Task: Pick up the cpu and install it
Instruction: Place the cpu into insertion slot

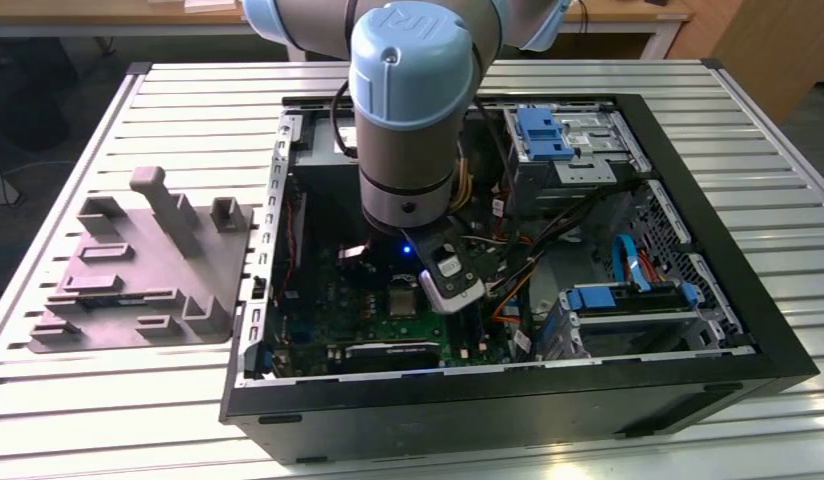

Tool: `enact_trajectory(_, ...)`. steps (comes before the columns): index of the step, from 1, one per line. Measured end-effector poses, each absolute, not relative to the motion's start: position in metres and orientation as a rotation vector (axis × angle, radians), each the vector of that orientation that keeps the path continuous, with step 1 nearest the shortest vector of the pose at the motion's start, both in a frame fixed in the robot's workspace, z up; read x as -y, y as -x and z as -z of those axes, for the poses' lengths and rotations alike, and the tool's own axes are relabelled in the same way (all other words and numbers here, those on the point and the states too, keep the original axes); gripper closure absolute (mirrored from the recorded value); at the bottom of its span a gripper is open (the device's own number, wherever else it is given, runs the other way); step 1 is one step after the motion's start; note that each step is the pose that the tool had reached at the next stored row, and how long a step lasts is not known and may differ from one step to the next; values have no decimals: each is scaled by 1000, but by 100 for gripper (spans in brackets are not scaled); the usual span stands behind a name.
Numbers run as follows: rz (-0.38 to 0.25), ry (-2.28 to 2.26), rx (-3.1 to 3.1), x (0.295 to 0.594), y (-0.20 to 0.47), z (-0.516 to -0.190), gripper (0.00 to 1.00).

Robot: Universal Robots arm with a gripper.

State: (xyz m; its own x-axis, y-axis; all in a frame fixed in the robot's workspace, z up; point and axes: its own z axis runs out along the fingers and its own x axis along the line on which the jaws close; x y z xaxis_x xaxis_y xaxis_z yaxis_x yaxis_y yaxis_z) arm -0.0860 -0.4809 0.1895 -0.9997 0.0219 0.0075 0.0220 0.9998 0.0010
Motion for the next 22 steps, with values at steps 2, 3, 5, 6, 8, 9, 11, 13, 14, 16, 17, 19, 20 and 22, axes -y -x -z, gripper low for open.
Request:
enact_trajectory(2, 2, 34, 3134, 481, 86, -190, 55)
enact_trajectory(3, 2, 35, 3134, 481, 86, -189, 54)
enact_trajectory(5, 2, 35, 3134, 481, 86, -189, 54)
enact_trajectory(6, 2, 35, 3134, 481, 86, -189, 47)
enact_trajectory(8, 2, 34, 3134, 481, 86, -189, 47)
enact_trajectory(9, 2, 35, 3134, 481, 86, -190, 47)
enact_trajectory(11, 1, 34, 3133, 481, 86, -192, 47)
enact_trajectory(13, 2, 34, 3133, 481, 86, -196, 47)
enact_trajectory(14, 2, 34, 3132, 481, 86, -198, 47)
enact_trajectory(16, 2, 35, 3131, 481, 86, -201, 49)
enact_trajectory(17, 2, 34, 3130, 481, 86, -203, 55)
enact_trajectory(19, 2, 35, 3129, 481, 86, -207, 62)
enact_trajectory(20, 2, 34, 3128, 481, 86, -208, 67)
enact_trajectory(22, 2, 34, 3127, 481, 86, -211, 73)
